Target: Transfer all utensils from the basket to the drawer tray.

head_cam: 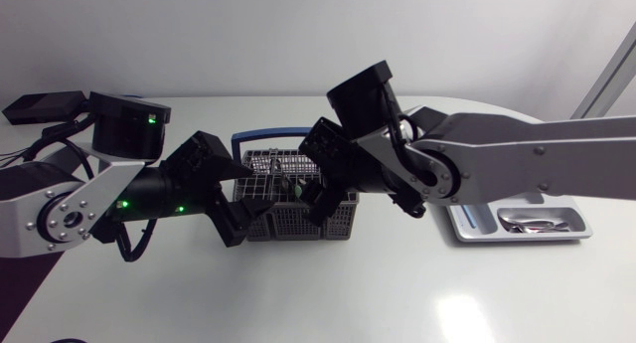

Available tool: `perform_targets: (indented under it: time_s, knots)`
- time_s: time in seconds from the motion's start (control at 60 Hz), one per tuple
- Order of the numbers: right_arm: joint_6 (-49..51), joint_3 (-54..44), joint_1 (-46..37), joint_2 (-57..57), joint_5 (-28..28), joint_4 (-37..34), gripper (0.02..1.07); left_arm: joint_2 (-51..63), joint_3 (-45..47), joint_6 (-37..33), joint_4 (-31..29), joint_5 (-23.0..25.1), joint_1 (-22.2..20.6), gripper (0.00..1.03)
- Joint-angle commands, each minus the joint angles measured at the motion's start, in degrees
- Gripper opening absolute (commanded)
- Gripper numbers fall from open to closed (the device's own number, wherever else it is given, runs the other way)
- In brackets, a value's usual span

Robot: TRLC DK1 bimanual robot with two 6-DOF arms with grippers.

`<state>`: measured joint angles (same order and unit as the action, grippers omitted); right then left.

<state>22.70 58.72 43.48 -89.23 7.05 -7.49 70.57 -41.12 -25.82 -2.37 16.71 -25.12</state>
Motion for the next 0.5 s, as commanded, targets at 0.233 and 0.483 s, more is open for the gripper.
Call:
perform_targets:
  time_s: [0.233, 0.483]
  knots:
    - [-0.29, -3.61, 0.9, -1.65, 1.21, 3.0, 0.74, 0.98, 2.63, -1.51, 1.32, 1.13, 0.6, 0.87]
    - [-0.64, -3.79, 1.87, -2.97, 1.3, 5.2, 0.74, 0.98, 2.89, -1.33, 1.49, 1.13, 0.52, 0.87]
